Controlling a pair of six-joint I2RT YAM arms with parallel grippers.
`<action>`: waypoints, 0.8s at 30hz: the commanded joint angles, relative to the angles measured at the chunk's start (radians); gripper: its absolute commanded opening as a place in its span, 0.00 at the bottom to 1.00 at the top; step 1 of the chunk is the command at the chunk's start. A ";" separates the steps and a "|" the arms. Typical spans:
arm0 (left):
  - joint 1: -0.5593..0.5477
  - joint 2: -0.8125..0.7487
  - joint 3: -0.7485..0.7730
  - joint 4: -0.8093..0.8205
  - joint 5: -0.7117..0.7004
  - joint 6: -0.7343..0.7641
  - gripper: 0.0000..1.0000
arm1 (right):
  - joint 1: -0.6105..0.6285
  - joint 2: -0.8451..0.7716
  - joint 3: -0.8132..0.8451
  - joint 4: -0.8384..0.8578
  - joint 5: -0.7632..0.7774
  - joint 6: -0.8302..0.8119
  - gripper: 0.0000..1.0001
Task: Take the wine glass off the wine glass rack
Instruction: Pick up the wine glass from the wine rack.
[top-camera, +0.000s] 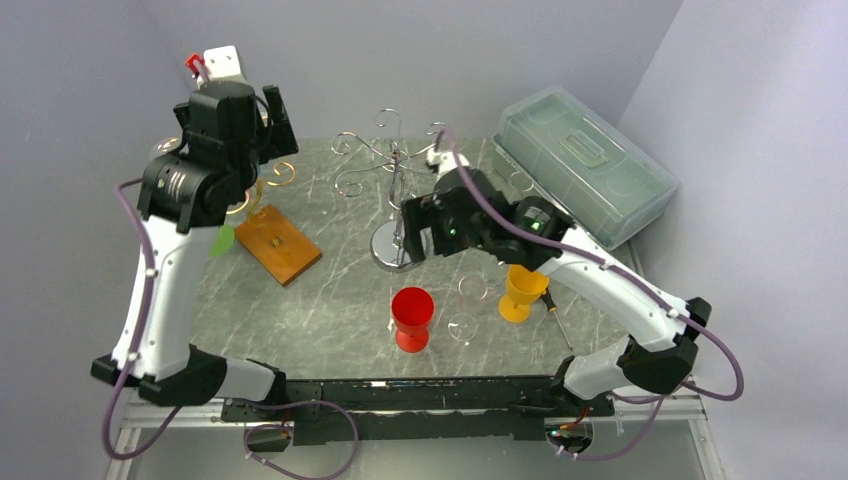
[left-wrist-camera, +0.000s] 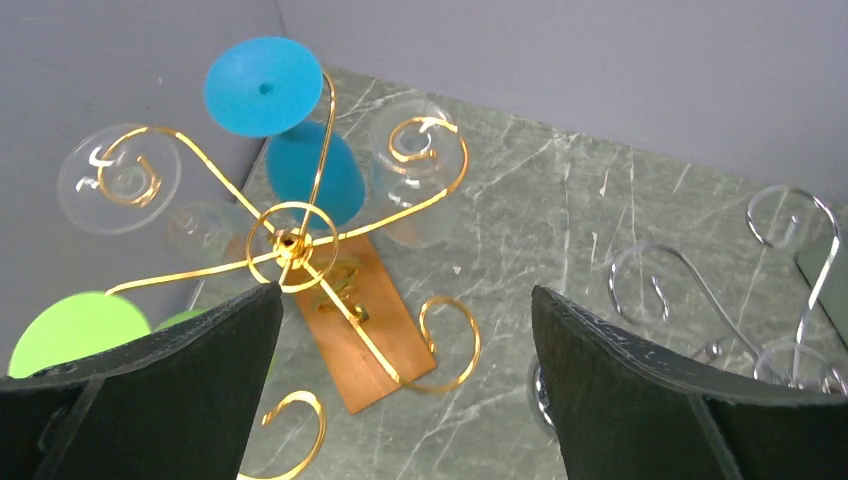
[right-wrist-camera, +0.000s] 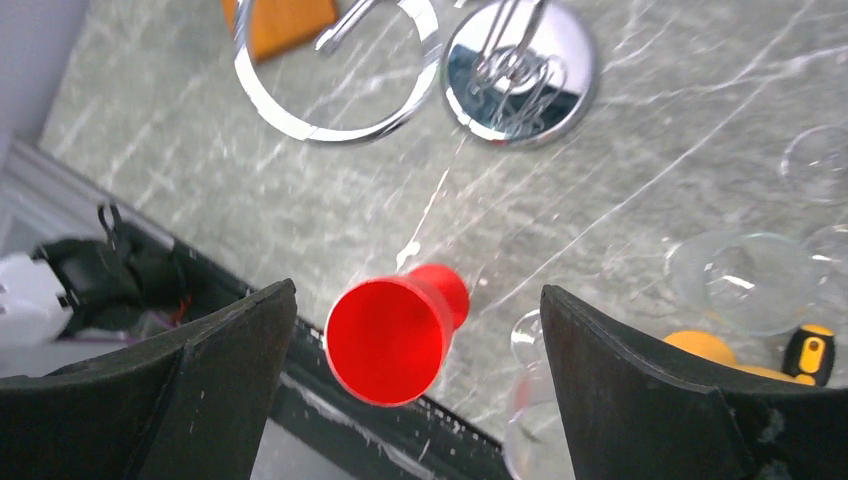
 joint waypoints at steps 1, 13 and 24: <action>0.097 0.093 0.102 0.028 0.106 0.003 0.99 | -0.071 -0.084 0.029 0.092 0.000 -0.026 0.95; 0.271 0.308 0.196 0.069 0.301 -0.049 0.99 | -0.201 -0.172 -0.052 0.145 -0.036 -0.034 0.97; 0.316 0.400 0.250 0.067 0.347 -0.072 0.93 | -0.215 -0.171 -0.065 0.159 -0.063 -0.036 0.96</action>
